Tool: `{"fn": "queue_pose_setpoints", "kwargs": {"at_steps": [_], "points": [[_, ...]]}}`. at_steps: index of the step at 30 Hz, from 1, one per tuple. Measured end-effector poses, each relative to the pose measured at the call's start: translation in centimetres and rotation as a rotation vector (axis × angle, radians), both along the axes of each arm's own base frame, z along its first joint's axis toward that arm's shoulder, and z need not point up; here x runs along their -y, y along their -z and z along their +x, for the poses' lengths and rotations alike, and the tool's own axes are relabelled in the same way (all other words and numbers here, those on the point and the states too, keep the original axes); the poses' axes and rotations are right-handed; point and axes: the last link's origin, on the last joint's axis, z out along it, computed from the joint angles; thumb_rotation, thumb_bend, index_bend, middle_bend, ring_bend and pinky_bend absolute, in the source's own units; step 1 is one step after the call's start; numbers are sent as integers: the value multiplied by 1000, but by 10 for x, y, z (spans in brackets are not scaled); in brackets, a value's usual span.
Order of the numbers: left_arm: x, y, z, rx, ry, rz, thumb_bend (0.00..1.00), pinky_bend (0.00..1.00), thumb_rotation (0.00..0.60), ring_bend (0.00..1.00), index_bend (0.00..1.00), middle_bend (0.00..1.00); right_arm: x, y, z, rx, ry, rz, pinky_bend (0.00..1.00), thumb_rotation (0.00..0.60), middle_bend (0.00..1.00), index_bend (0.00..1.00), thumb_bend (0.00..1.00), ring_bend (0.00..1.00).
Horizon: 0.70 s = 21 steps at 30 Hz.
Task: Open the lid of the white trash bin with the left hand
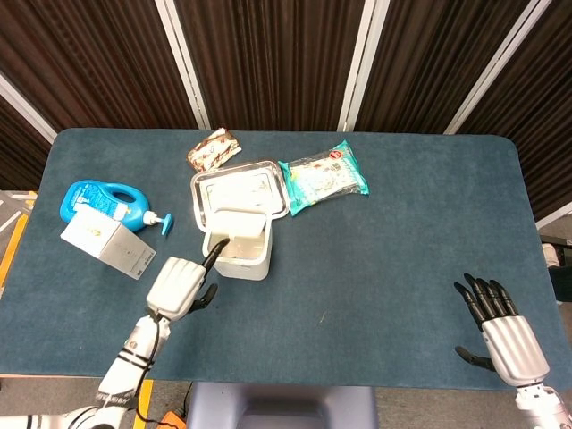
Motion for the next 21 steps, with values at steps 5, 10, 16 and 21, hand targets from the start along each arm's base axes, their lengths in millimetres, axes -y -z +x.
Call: {"fn": "queue_pose_setpoints", "kwargs": {"at_steps": [5, 10, 16, 21], "points": [[29, -27, -30, -79, 6, 35, 451, 954, 600, 834, 0, 817, -2, -1, 0, 2, -2, -9, 0, 600, 0, 0, 84, 0], [73, -39, -88, -200, -78, 45, 451, 182, 600, 84, 0, 103, -2, 1, 0, -12, 3, -3, 0, 600, 0, 0, 84, 0], [106, -58, -154, -206, -162, 148, 444, 7, 600, 0, 0, 0, -3, 9, 1, -37, -1, 15, 0, 600, 0, 0, 84, 0], [116, -78, -186, -132, -161, 237, 444, 13, 600, 0, 0, 0, -5, 11, 3, -40, -7, 19, 0, 600, 0, 0, 84, 0]]}}
